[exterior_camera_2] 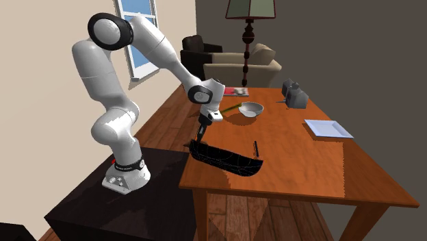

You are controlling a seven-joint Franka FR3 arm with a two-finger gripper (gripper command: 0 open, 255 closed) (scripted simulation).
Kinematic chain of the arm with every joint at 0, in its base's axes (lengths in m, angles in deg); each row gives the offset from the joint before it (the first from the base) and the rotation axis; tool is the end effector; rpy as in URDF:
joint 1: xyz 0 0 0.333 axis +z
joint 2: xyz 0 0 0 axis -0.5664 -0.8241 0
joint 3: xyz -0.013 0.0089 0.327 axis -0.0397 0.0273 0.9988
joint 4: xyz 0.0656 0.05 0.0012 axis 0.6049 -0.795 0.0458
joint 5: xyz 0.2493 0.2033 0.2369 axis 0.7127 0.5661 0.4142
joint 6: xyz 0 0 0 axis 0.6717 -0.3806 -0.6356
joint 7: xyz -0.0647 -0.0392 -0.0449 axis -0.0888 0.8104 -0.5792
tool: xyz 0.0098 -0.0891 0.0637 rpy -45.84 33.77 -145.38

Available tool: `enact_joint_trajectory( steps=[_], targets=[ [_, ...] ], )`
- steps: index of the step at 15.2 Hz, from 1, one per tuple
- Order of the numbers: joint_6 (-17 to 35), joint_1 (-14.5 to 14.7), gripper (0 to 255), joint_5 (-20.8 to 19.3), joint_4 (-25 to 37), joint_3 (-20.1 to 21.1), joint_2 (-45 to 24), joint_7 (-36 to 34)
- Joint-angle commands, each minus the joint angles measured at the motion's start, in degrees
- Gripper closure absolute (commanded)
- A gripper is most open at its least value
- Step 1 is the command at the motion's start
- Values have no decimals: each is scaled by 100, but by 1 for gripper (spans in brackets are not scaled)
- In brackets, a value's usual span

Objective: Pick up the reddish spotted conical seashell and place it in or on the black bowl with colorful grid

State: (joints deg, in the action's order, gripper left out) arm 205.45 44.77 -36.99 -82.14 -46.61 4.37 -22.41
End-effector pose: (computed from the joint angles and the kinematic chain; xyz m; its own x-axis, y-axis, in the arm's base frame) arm 0.3253 0.2354 0.2787 0.9551 0.0058 -0.2962 0.0325 -0.9958 0.0853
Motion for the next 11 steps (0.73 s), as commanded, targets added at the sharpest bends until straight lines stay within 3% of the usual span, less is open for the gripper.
enact_joint_trajectory(
  steps=[1, 7, 8, 11],
  targets=[
    [-10, 10, 255, 11, -28, 13, -17, 1],
    [-111, 5, 255, 25, 6, -12, 82, 27],
    [-111, 5, 0, 25, 6, -13, 82, 27],
    [1245, 637, 0, 257, -1401, 714, 1595, -920]
  ],
)
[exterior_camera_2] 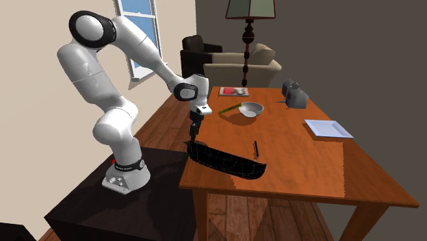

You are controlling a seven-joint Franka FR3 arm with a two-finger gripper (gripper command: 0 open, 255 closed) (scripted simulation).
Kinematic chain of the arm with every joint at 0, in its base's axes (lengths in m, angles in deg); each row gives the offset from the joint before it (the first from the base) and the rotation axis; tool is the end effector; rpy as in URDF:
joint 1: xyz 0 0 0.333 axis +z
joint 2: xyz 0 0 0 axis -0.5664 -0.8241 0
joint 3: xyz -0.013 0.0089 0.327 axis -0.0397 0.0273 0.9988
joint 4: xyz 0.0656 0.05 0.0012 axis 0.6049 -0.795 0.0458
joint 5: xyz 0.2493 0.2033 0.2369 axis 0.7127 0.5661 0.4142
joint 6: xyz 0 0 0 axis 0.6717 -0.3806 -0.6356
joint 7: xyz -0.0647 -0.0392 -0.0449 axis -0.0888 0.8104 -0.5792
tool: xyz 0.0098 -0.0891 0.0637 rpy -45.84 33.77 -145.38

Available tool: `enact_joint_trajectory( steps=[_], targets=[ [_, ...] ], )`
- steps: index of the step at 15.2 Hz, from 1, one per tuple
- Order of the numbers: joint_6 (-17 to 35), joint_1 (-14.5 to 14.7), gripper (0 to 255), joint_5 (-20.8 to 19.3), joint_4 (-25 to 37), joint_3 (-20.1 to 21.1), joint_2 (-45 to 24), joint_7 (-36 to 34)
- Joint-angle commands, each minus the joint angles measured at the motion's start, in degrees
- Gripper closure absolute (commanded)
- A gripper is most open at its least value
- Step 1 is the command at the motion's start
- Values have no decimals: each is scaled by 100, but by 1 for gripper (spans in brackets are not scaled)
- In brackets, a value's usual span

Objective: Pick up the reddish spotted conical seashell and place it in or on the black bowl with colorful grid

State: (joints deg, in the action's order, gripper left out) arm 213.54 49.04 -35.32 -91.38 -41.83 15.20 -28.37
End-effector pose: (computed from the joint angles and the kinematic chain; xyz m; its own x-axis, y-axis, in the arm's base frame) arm 0.2674 0.2486 0.2899 0.9934 0.0156 -0.1138 0.0275 -0.9942 0.1036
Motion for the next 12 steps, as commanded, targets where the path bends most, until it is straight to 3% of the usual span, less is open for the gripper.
enact_joint_trajectory(
  steps=[1, 8, 12],
  targets=[
    [818, 423, 0, 126, -840, 576, 894, -759],
    [1704, 41, 0, -196, -990, 888, 142, -1010],
    [1779, -5, 0, -240, -999, 920, 74, -1041]
  ],
)
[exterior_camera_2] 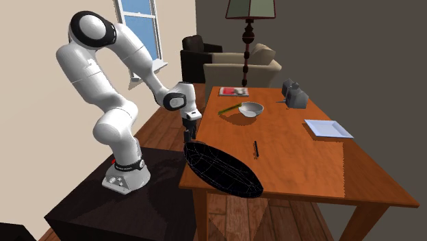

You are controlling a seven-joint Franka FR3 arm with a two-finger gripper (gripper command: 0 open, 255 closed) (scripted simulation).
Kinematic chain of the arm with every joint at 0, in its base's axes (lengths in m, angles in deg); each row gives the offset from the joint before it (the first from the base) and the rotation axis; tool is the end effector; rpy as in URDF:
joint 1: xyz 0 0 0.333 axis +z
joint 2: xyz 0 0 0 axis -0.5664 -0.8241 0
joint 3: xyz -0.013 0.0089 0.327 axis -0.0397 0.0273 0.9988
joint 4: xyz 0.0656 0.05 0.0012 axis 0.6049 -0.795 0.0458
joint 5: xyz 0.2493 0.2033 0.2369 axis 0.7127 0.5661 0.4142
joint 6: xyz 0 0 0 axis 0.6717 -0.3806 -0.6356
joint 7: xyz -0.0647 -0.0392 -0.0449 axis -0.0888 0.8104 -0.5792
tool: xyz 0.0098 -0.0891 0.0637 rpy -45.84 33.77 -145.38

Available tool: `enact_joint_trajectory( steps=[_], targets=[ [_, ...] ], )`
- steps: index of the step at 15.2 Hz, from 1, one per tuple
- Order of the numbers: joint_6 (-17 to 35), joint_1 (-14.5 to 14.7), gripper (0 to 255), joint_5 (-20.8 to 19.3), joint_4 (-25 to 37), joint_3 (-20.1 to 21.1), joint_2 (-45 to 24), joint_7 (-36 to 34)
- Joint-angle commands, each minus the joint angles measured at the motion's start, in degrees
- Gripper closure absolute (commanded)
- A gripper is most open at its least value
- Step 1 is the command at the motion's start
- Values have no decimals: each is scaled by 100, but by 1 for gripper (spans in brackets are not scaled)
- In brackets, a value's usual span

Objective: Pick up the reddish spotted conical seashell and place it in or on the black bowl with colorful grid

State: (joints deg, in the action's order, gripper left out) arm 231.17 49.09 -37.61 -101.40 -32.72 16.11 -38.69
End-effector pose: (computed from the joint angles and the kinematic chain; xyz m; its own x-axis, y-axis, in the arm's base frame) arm 0.2191 0.2470 0.2484 0.9975 0.0133 0.0691 0.0056 -0.9940 0.1091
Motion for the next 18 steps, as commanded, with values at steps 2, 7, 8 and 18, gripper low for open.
enact_joint_trajectory(
  steps=[2, 7, 8, 18],
  targets=[
    [16, -11, 0, -11, 2, 9, -16, -10],
    [14, -10, 255, -10, 2, 8, -15, -9],
    [14, -10, 255, -10, 2, 8, -15, -9],
    [-369, 189, 255, 181, 43, -169, 338, 163]
  ],
)
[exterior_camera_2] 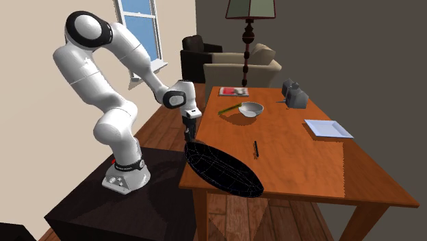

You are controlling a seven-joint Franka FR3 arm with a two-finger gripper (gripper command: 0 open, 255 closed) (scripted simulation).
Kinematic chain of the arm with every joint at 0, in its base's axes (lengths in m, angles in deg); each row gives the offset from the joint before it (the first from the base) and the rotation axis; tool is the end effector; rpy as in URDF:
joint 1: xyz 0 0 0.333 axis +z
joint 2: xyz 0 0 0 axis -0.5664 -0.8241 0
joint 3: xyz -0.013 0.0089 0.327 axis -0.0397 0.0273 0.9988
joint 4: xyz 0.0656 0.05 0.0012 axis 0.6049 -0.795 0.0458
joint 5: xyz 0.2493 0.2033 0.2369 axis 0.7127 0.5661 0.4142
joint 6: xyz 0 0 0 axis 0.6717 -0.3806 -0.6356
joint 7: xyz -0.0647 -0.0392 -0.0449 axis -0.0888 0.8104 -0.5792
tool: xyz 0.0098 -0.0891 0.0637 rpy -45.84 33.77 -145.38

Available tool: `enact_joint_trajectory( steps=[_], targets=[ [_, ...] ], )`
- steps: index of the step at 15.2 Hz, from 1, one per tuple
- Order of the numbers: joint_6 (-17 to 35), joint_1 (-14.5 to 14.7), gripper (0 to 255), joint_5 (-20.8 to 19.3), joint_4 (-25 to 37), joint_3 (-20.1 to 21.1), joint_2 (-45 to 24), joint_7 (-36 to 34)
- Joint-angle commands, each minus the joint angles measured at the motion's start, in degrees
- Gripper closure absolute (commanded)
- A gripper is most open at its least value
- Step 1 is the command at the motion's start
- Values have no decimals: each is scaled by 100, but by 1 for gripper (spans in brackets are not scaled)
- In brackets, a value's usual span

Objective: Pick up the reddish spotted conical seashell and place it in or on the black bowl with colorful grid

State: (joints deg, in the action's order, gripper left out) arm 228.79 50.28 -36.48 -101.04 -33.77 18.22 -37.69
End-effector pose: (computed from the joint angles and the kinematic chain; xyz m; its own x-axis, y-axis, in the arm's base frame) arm 0.2194 0.2476 0.2584 0.9975 0.0132 0.0697 0.0055 -0.9940 0.1093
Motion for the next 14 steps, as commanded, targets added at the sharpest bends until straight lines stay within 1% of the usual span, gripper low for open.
enact_joint_trajectory(
  steps=[1, 7, 14],
  targets=[
    [-258, 124, 255, 113, 24, -117, 239, 110],
    [-996, 349, 255, 261, 161, -395, 850, 310],
    [-1796, 478, 255, 277, 395, -659, 1425, 453]
  ],
)
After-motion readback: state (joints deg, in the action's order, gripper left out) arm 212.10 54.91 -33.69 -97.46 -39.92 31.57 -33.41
